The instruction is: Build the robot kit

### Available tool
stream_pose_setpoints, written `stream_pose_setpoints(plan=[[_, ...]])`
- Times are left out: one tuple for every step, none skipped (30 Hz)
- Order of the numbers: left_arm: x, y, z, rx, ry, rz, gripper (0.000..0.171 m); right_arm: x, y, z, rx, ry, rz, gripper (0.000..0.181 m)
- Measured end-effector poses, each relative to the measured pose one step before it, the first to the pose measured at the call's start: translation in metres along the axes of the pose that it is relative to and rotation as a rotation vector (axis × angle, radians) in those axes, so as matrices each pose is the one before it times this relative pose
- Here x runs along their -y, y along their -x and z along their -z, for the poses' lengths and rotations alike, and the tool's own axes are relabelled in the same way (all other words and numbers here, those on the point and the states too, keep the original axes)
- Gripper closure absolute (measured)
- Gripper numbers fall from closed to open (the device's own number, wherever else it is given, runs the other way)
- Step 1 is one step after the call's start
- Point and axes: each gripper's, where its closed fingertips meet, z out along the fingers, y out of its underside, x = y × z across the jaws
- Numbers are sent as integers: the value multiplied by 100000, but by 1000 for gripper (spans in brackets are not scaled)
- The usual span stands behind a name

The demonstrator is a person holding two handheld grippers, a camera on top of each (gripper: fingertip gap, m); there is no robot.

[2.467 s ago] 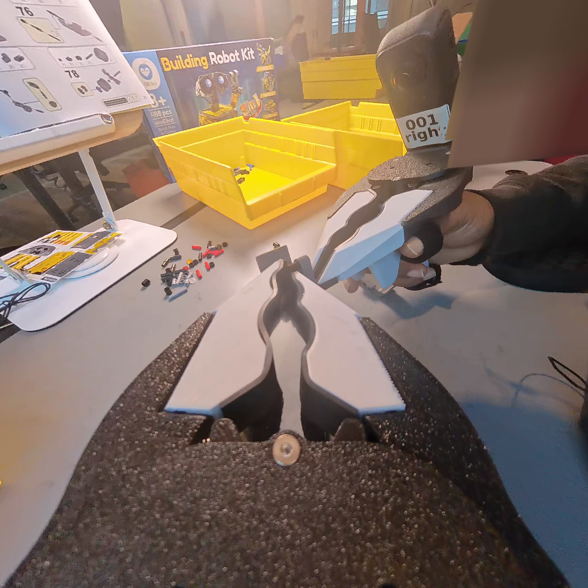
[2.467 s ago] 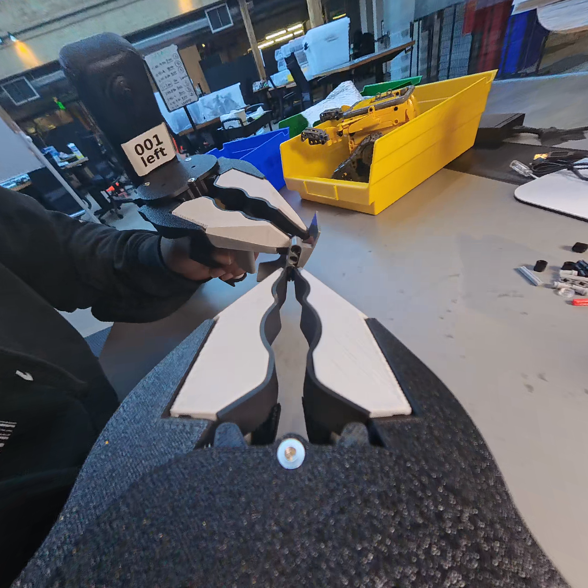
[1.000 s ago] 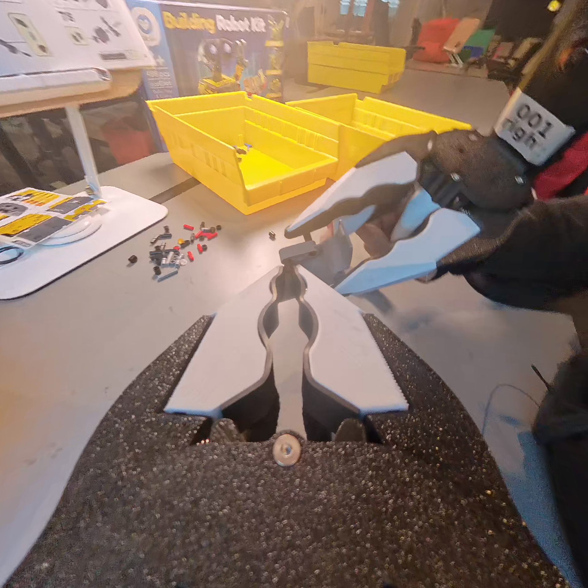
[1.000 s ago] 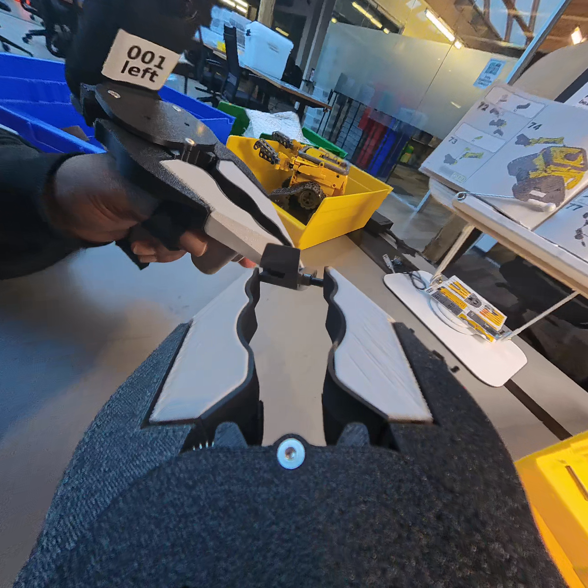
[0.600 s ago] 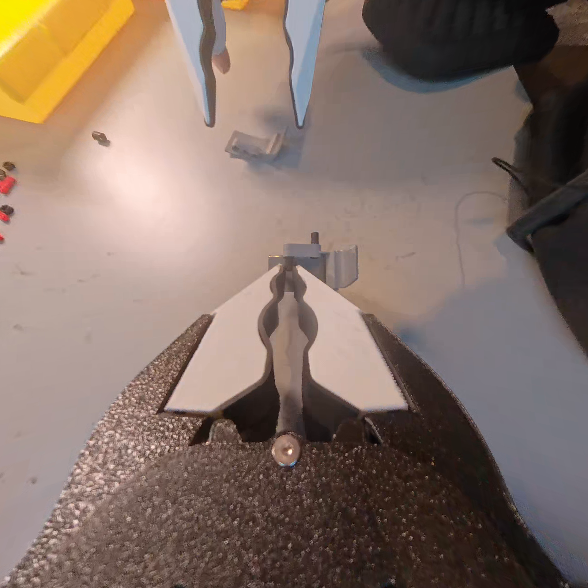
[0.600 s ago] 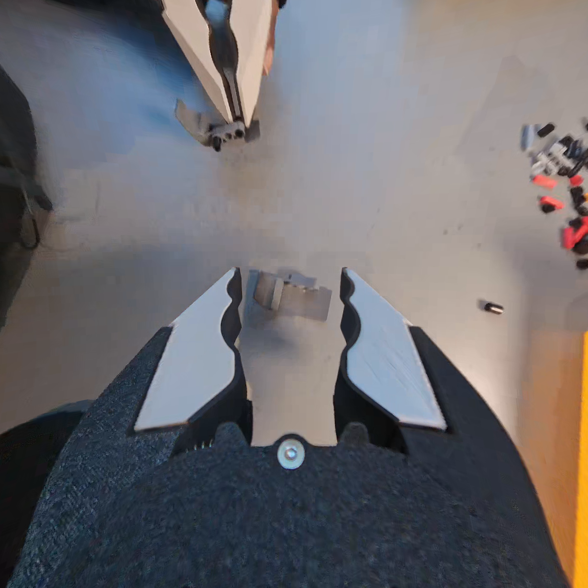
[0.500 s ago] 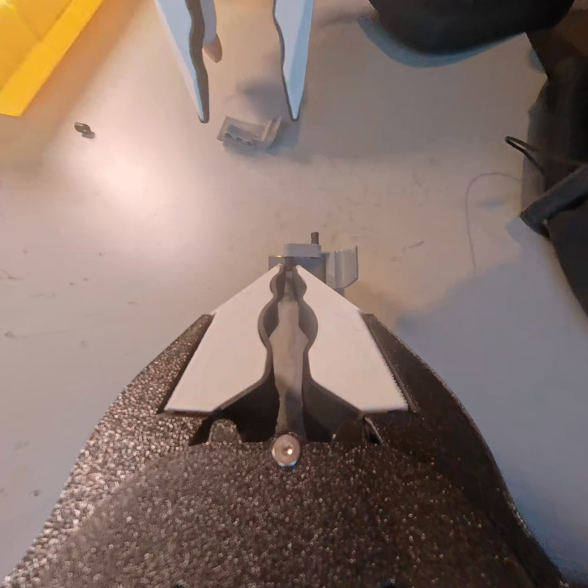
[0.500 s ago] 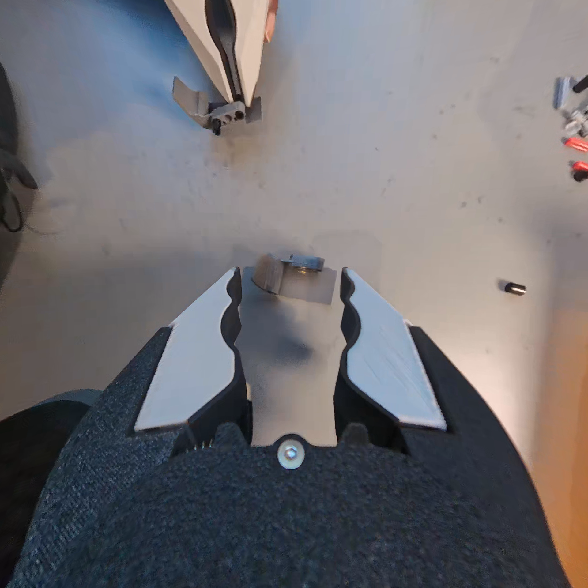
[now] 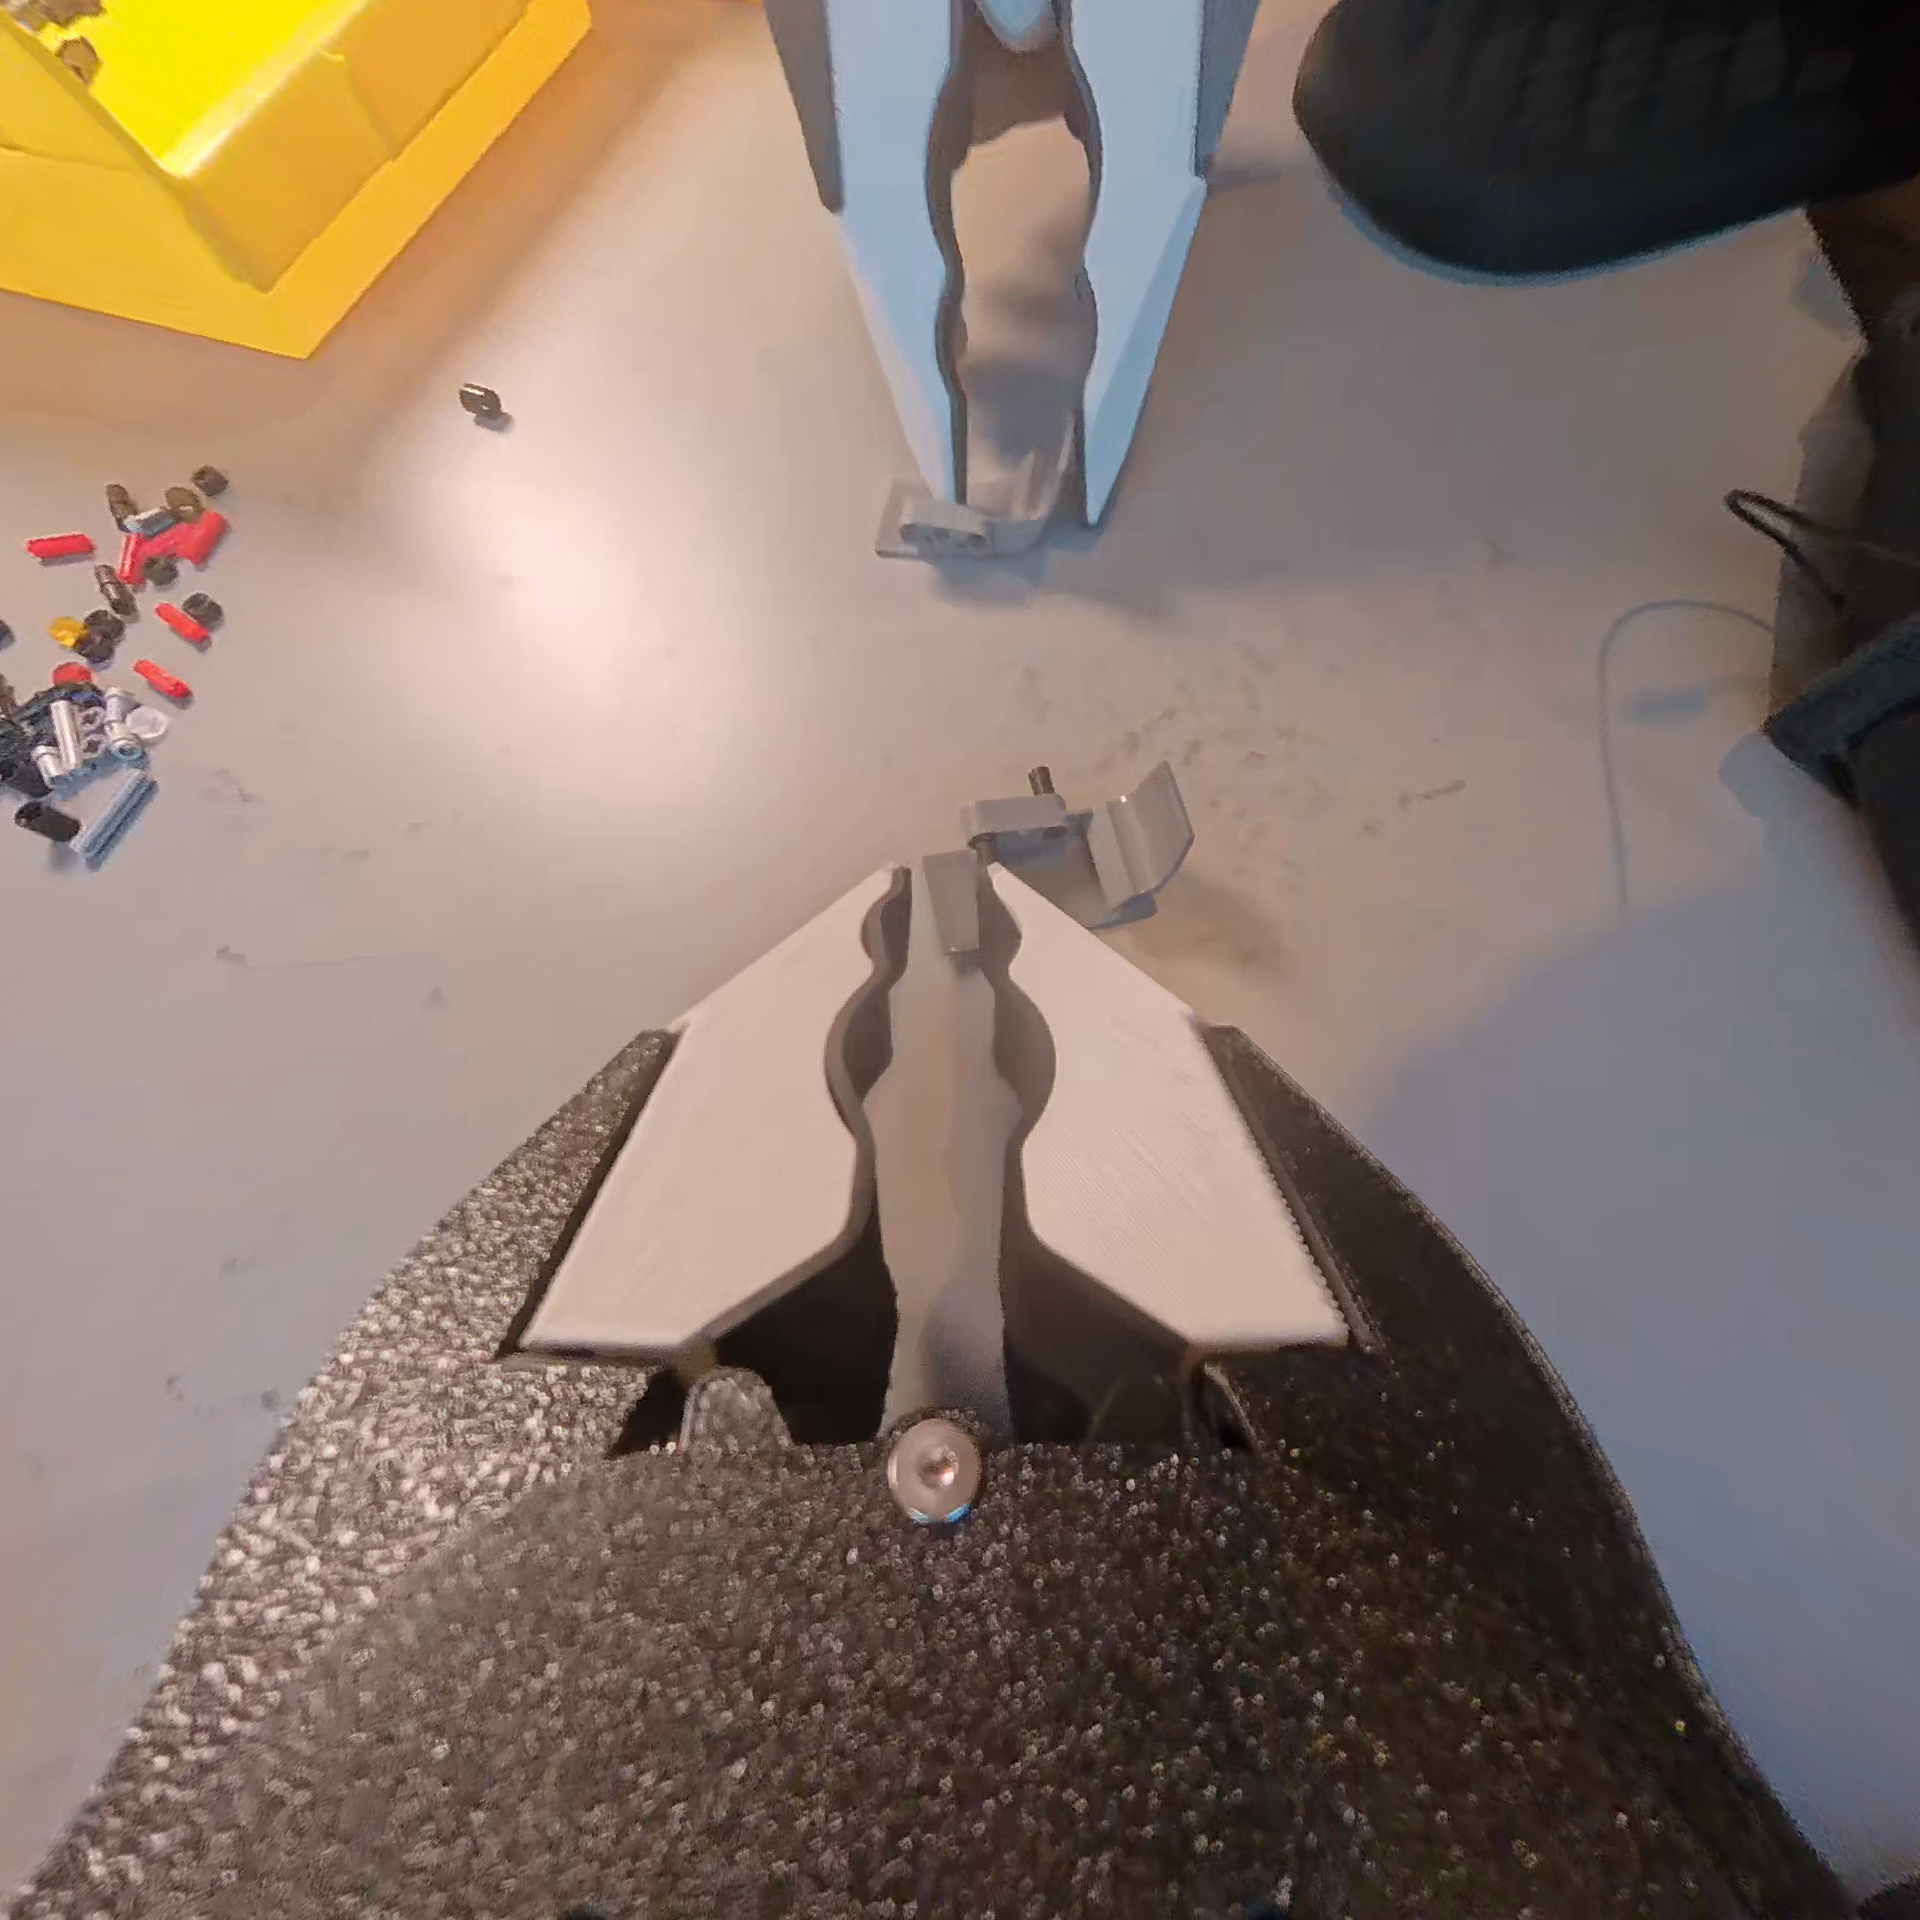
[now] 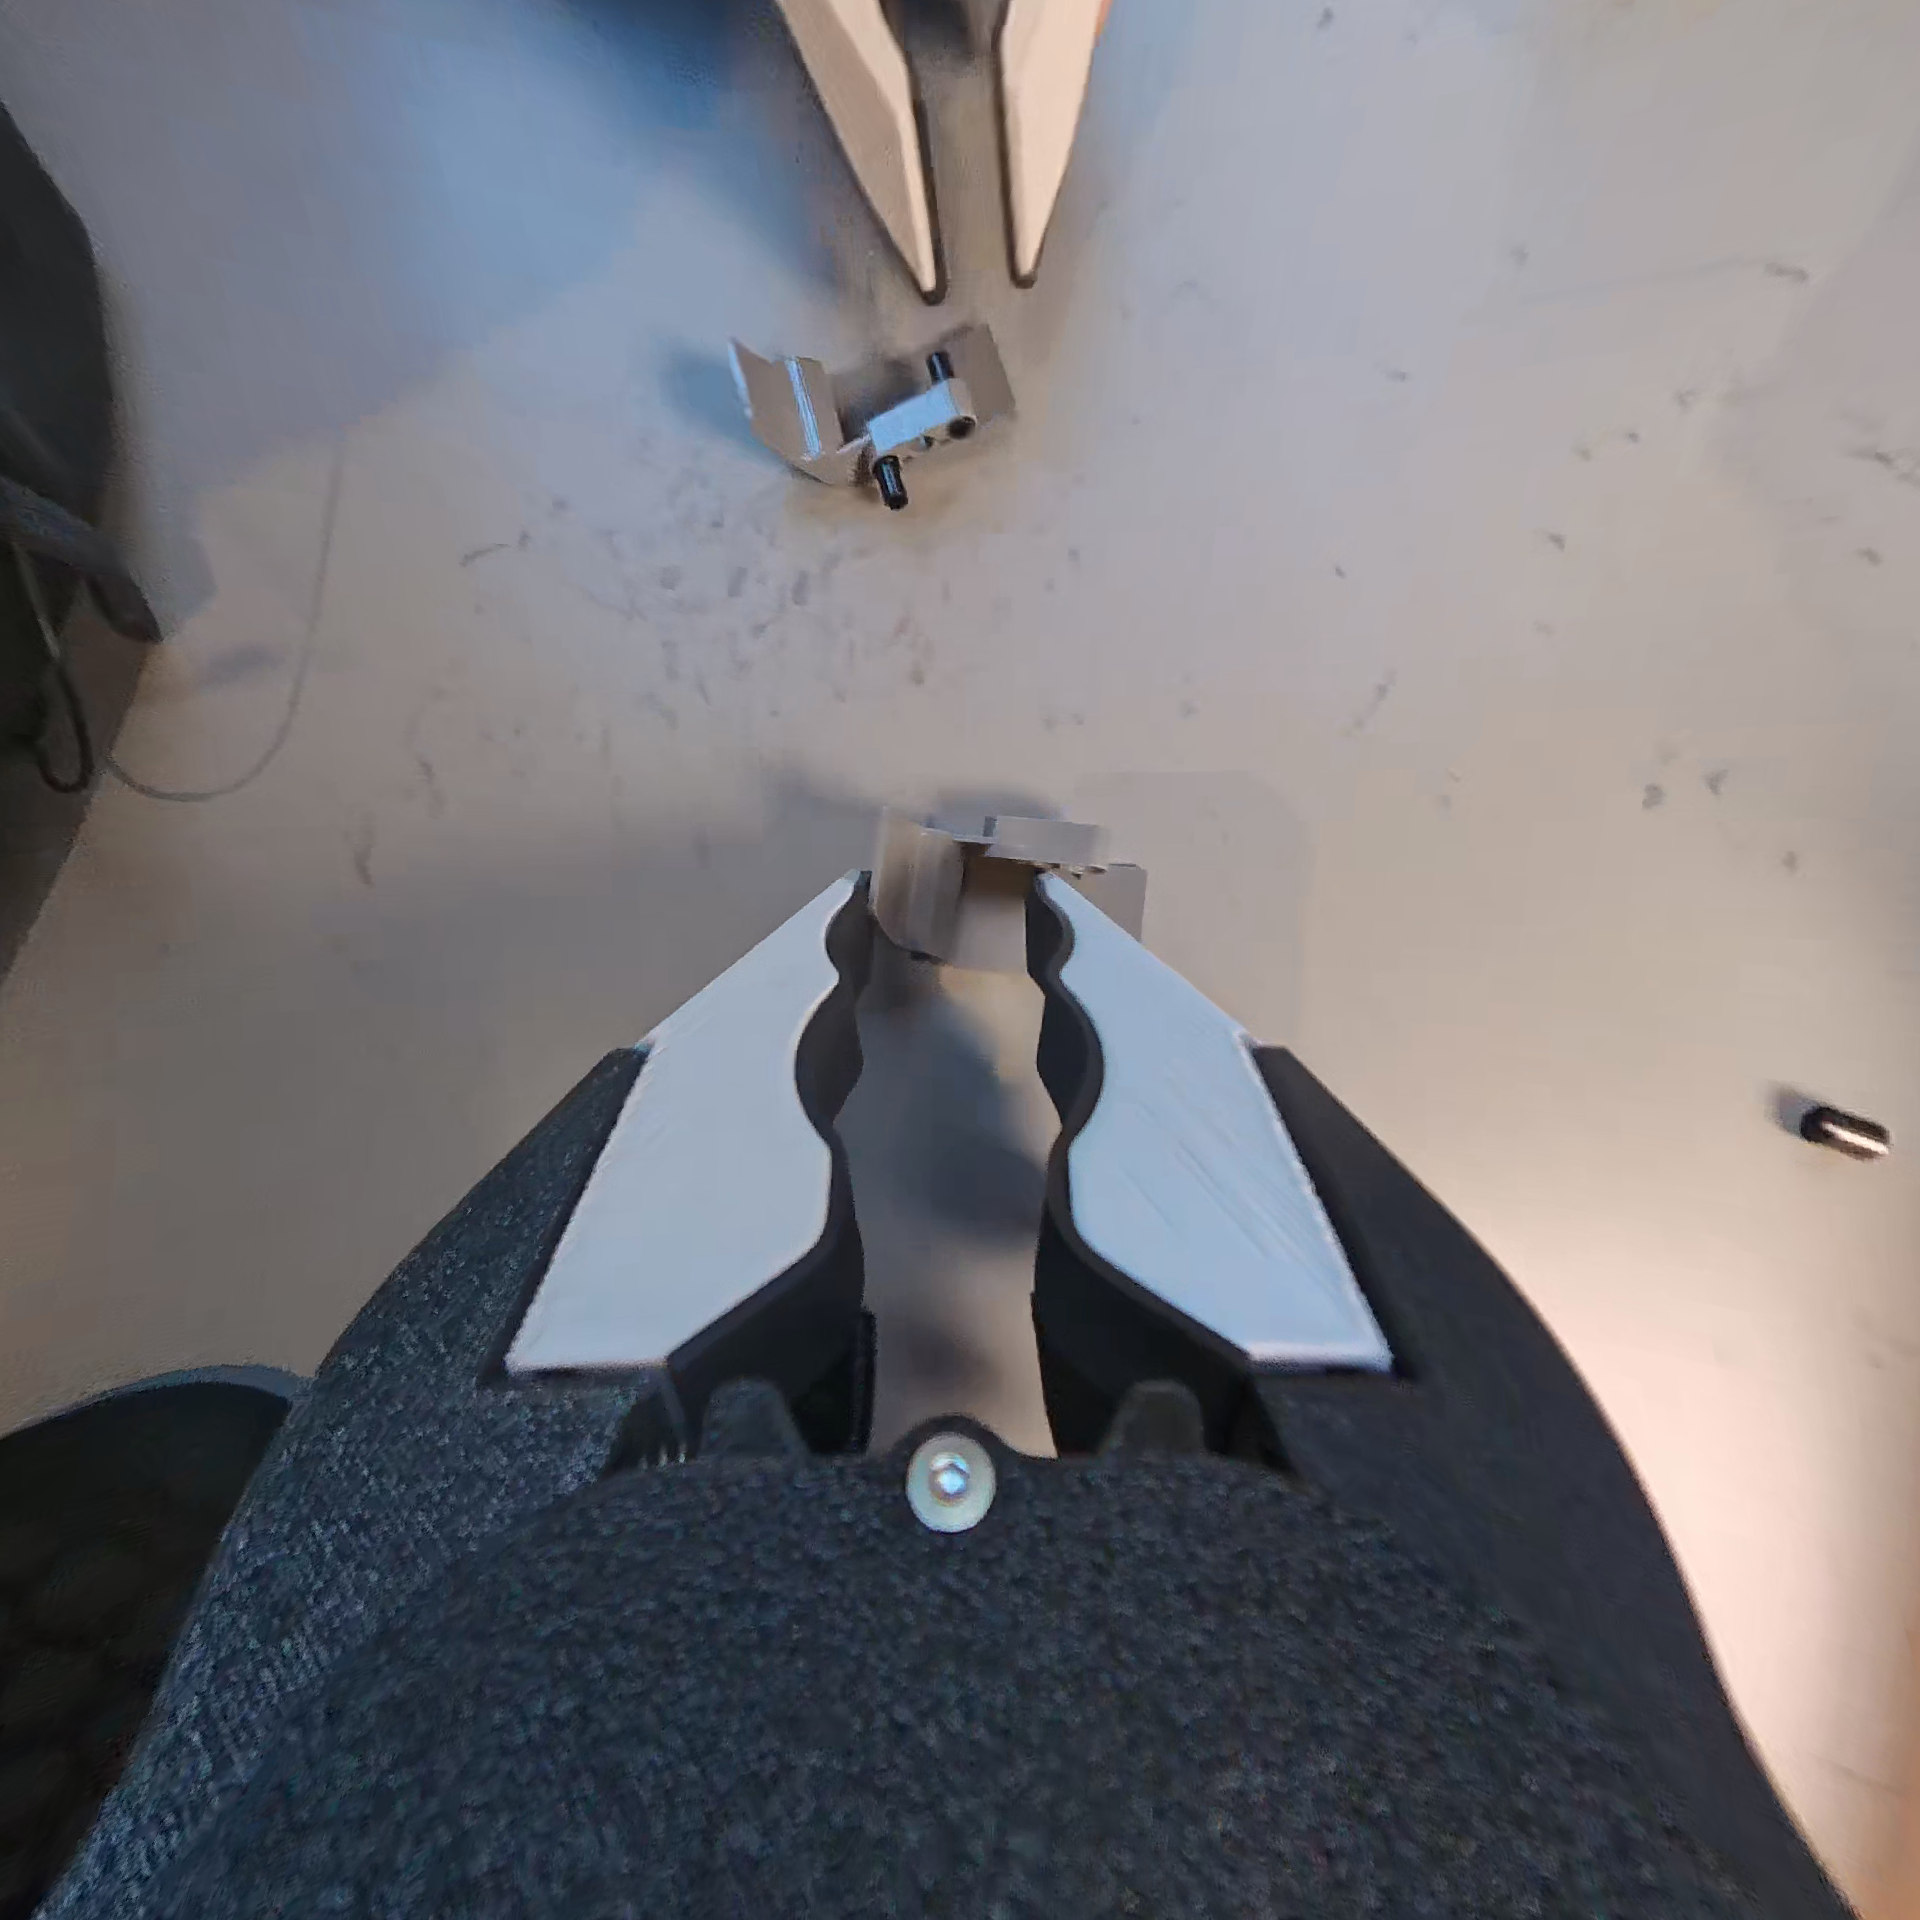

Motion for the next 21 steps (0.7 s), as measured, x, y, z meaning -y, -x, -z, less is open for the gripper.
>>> stream_pose_setpoints(plan=[[128,28,333,-135,-1804,1722,160,230,264,-217,901,-227,788,153],[97,22,286,-52,-1463,1483,159,255,240,-206,833,-349,695,153],[75,11,233,0,-1090,1122,159,238,149,-204,357,-385,673,153],[105,-55,181,-205,-1073,848,158,197,170,-204,509,-234,699,153],[193,-126,124,-575,-1292,769,157,192,201,-146,681,-279,766,153],[239,-245,51,-1261,-1339,755,156,200,93,-85,127,-546,631,153],[212,-333,-4,-1779,-1039,704,154,214,32,-24,-122,-900,496,153],[183,-427,-70,-2199,-676,518,151,144,115,6,520,-773,8,153],[148,-642,-118,-3229,-294,181,149,96,77,13,387,-563,-290,153],[74,-783,-157,-3878,277,-280,148,28,53,28,203,-244,-73,153],[-25,-693,-215,-2999,918,-869,147,-57,67,42,199,143,-41,152],[-126,-483,-240,-1619,1485,-1397,146,-49,20,95,-1,43,-60,152],[-181,-389,-242,-1081,1793,-1400,146,39,-6,157,-128,-526,-69,152],[-201,-315,-223,-891,1790,-905,145,124,38,211,265,-1087,-238,151],[-199,-167,-208,-236,1786,-675,144,191,43,254,394,-1383,-453,149],[-231,-26,-210,650,1978,-1077,144,199,-86,272,-295,-1435,-467,147],[-233,53,-197,1199,2024,-1526,144,124,-205,252,-851,-1180,-396,145],[-207,100,-202,1483,1923,-1552,146,15,-252,190,-1074,-514,-390,141],[-194,145,-194,1674,1861,-1368,149,-93,-378,126,-1708,-30,-396,136],[-220,103,-175,1266,1948,-1240,158,-156,-305,38,-1138,257,-615,131],[-243,-17,-130,520,2044,-1320,166,-165,-155,-29,-217,302,-939,126]])
